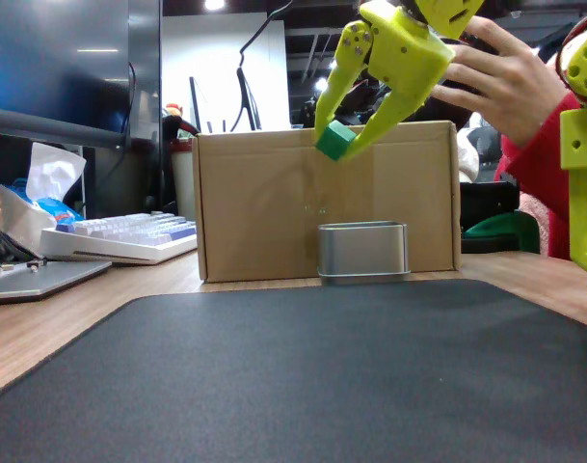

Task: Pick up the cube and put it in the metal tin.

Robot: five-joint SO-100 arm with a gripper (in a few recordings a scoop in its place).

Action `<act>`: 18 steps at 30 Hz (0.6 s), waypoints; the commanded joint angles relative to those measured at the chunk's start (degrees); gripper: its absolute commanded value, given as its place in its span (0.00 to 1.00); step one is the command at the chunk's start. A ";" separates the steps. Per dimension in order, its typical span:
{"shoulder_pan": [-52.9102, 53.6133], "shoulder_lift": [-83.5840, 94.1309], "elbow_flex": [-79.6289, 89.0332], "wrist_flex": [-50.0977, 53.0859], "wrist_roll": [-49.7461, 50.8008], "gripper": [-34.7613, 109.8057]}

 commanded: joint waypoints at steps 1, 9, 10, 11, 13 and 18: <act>2.46 -1.67 0.09 -2.20 -1.41 0.24; 3.78 -15.73 -8.96 4.48 -2.64 0.24; 4.31 -16.35 -10.37 5.89 -2.29 0.24; 4.83 -16.88 -11.43 6.50 -1.85 0.24; 5.19 -17.84 -14.15 9.84 -1.41 0.24; 5.98 -15.91 -15.03 11.25 -1.05 0.27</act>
